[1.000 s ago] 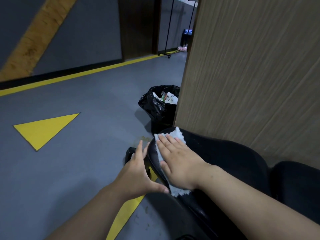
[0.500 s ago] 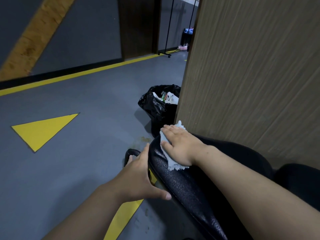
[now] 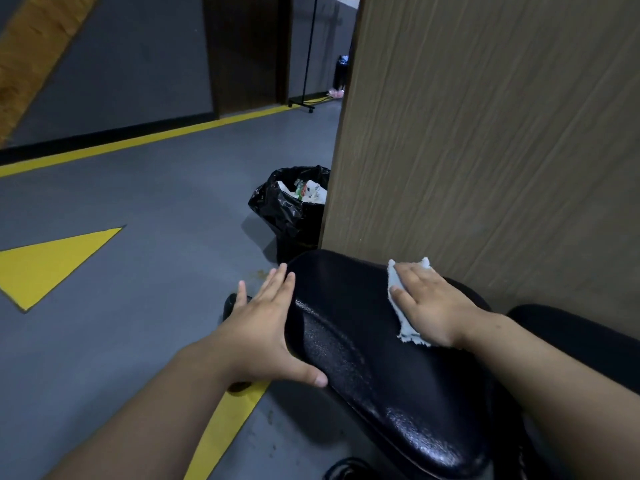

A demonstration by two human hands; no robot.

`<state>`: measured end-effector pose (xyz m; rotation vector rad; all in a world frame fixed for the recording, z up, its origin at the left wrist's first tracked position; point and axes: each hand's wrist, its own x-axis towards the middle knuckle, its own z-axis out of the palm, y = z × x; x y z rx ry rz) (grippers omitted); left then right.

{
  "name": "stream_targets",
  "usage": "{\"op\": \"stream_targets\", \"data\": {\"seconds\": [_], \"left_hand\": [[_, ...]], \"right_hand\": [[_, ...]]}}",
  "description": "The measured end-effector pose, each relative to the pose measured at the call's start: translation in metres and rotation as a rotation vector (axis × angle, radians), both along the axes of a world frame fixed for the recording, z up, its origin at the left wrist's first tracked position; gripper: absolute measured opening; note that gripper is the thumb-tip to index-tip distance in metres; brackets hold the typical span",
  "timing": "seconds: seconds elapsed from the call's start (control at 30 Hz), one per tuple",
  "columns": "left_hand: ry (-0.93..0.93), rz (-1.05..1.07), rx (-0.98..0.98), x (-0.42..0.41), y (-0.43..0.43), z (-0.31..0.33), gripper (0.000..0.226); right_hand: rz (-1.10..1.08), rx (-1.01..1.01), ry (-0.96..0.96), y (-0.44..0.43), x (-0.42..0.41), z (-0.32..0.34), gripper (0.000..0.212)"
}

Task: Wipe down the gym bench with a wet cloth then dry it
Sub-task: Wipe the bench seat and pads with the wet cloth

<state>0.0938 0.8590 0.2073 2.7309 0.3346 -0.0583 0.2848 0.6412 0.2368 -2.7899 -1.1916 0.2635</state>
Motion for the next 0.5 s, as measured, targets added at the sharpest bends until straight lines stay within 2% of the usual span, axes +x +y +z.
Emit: {"op": "stream_targets", "data": {"seconds": [0.23, 0.33, 0.5], "left_hand": [[0.026, 0.013, -0.051, -0.001, -0.002, 0.002, 0.162], [0.007, 0.012, -0.063, -0.002, -0.004, 0.002, 0.162], [0.040, 0.019, -0.039, -0.003, -0.007, 0.007, 0.160]], "right_hand": [[-0.073, -0.041, -0.016, -0.028, -0.022, -0.001, 0.063], [-0.004, -0.076, -0.070, -0.027, -0.052, -0.003, 0.067], [0.124, -0.017, -0.101, -0.035, -0.114, -0.009, 0.076]]}}
